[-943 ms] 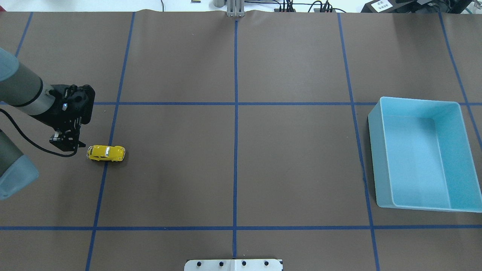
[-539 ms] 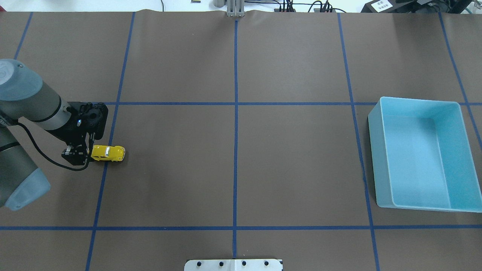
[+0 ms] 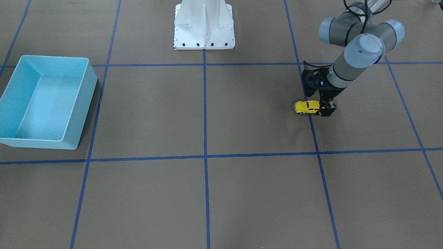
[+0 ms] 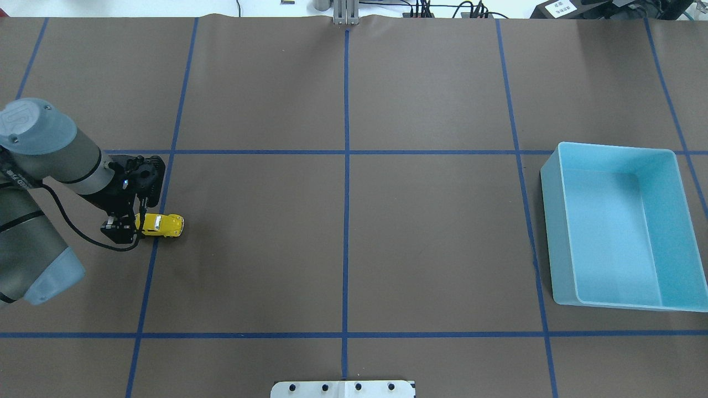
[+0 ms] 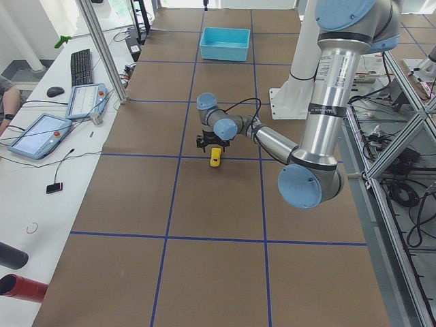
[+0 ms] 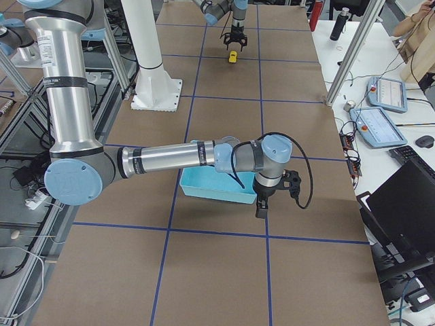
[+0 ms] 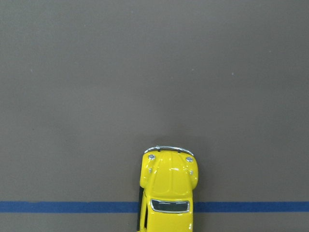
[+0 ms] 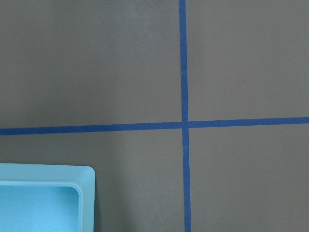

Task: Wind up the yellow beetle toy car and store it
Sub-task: 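Lower the left gripper and grip the yellow car from above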

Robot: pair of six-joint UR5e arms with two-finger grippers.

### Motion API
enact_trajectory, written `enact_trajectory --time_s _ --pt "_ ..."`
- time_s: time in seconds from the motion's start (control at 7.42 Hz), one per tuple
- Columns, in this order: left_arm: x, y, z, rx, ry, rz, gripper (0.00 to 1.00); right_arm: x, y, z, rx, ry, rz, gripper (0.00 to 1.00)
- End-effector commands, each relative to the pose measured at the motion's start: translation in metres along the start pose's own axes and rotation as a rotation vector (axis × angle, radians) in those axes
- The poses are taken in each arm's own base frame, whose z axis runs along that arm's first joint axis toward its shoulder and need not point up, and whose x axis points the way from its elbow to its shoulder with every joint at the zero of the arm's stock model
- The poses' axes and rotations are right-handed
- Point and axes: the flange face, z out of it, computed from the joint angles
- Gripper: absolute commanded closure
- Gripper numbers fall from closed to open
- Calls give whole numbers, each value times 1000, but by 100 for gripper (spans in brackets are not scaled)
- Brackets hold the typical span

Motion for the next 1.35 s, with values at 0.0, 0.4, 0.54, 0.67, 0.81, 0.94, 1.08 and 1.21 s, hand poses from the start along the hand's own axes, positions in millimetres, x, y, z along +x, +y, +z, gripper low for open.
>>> enact_trajectory --time_s 0.0,0.4,0.54,0.67,0.81,0.94,1.08,1.21 --pt "-3 -5 2 20 -11 -24 0 0 0 0 0 0 0 0" --pt "2 -7 17 7 11 -40 0 0 0 0 0 0 0 0" --pt "2 -7 19 4 13 -40 0 0 0 0 0 0 0 0" --pt "1 -12 21 5 15 -37 0 0 0 0 0 0 0 0" --pt "0 -16 22 7 16 -34 0 0 0 0 0 0 0 0" --pt "-3 -18 24 5 17 -34 0 0 0 0 0 0 0 0" --pt "-5 -19 28 3 20 -33 0 0 0 0 1 0 1 0" --pt "-4 -19 30 0 23 -32 0 0 0 0 0 0 0 0"
